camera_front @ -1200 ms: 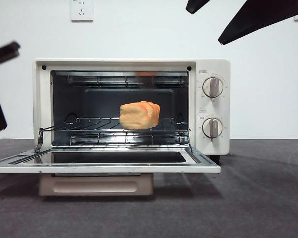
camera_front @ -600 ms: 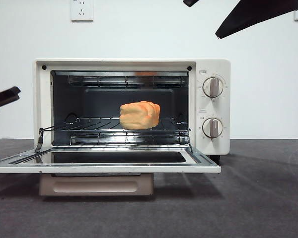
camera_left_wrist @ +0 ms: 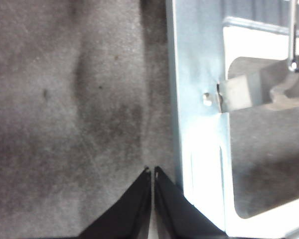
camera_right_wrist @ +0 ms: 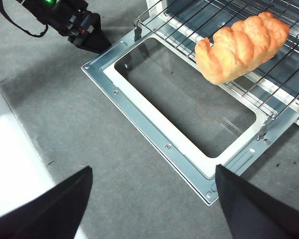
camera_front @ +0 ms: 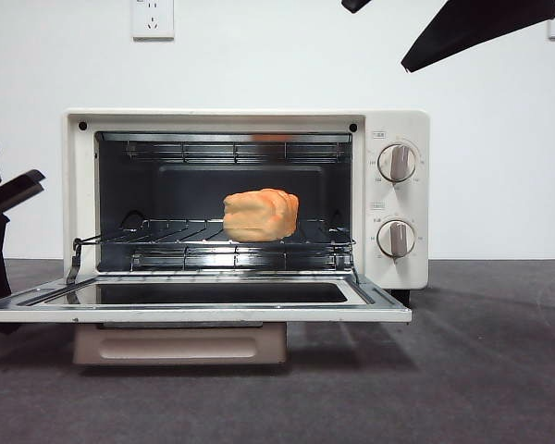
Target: The left arm flap open the oven, the right arm pick bread and place it into oven, the left arm flap close the oven
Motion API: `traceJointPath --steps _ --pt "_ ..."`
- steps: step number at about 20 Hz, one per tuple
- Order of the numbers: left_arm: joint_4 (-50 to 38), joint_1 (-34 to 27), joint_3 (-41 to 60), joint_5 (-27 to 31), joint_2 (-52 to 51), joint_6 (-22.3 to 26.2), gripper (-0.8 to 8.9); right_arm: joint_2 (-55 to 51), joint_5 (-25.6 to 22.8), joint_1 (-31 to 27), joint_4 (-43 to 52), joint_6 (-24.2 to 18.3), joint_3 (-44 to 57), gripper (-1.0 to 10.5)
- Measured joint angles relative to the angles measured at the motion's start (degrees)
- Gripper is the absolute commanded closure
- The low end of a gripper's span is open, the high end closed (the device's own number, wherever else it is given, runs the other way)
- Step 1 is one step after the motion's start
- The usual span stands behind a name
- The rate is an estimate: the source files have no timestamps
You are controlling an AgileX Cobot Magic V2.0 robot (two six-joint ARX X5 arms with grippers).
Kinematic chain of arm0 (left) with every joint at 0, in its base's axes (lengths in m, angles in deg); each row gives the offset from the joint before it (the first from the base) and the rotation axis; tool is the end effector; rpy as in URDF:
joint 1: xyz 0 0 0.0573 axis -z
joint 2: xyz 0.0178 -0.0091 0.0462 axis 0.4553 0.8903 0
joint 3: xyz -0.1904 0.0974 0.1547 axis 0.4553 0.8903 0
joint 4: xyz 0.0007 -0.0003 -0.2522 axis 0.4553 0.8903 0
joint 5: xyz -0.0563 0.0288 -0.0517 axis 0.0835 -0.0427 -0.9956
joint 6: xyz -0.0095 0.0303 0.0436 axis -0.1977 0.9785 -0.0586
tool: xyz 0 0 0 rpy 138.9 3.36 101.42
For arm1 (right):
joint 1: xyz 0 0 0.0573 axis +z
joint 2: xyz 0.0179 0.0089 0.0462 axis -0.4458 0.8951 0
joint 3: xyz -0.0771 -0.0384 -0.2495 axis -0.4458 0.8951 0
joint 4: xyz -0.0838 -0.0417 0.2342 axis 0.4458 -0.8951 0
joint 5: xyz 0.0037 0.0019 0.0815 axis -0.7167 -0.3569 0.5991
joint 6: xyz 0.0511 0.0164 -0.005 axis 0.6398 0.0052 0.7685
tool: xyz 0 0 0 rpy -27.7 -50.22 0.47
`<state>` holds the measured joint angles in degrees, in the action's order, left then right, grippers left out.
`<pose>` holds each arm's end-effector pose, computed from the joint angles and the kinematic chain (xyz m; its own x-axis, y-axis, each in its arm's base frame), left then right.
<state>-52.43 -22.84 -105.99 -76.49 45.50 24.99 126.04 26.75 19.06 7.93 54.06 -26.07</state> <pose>0.2433 -0.0303 0.1581 0.3967 -0.4551 -0.7972 0.0809 0.8824 -0.4635 0.1298 0.1399 0.3113 0.4070 0.6738 -0.6168 -0.7523 0.6302 0.1921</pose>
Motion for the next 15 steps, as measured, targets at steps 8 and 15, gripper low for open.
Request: traceJointPath --steps 8,15 --pt "-0.17 -5.35 0.44 -14.05 0.11 0.20 7.98 0.00 -0.02 0.00 0.04 0.00 0.00 5.6" --pt "-1.07 -6.56 0.50 -17.11 0.13 -0.09 7.98 0.00 -0.02 0.00 0.07 0.02 0.00 5.6"
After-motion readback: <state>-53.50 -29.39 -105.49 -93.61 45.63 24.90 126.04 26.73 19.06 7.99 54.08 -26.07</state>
